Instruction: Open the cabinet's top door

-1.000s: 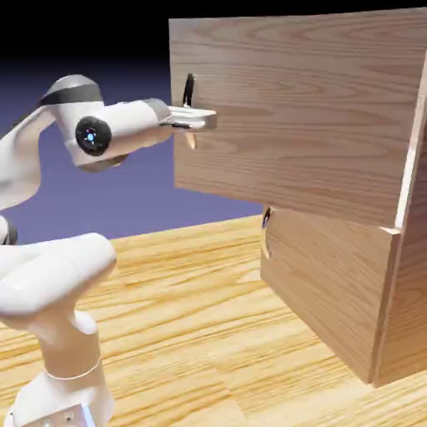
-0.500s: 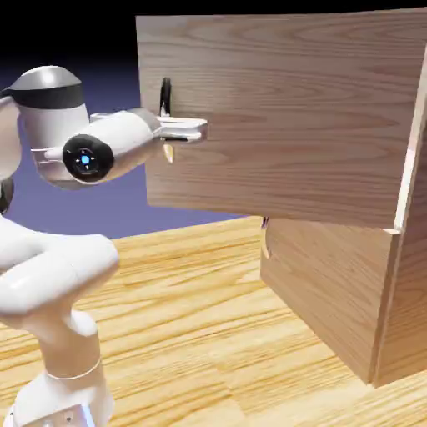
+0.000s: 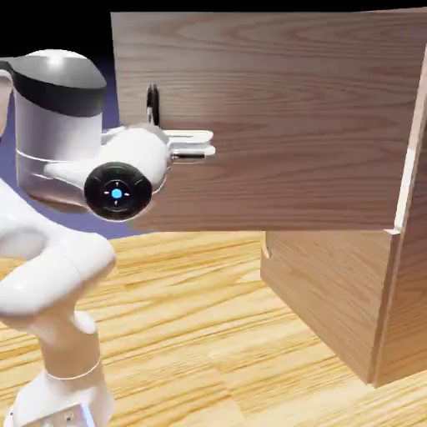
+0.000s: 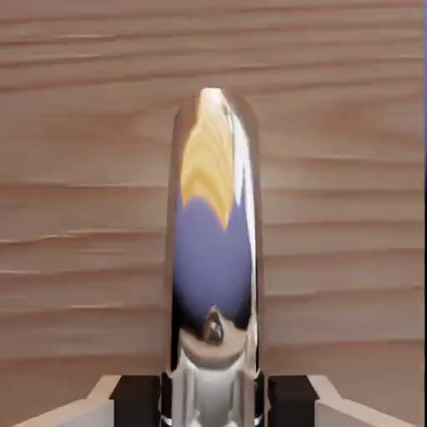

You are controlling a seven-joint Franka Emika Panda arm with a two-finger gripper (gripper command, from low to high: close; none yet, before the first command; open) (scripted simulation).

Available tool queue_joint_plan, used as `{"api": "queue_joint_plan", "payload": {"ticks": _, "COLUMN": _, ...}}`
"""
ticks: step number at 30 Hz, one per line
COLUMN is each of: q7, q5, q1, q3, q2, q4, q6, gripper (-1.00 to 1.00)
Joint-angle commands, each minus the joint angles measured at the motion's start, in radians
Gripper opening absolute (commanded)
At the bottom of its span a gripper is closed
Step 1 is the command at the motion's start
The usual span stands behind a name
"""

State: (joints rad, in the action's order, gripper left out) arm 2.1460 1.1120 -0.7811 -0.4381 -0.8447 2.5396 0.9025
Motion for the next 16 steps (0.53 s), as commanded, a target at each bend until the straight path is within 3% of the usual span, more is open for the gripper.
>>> {"api": "queue_joint_plan", "payload": {"ticks": 1, "q7": -0.018, "q5": -0.021, "q1": 0.019, "q3": -0.023, "q2": 0.036, "q4": -0.03, "q6": -0.023, "gripper": -1.0}}
{"api": "queue_joint_plan", "payload": {"ticks": 16, "q7": -0.335, "q5": -0.226, "q1": 0.296, "q3": -0.346, "q2": 0.58, "q4": -0.534, "q6": -0.423, "gripper": -1.0}}
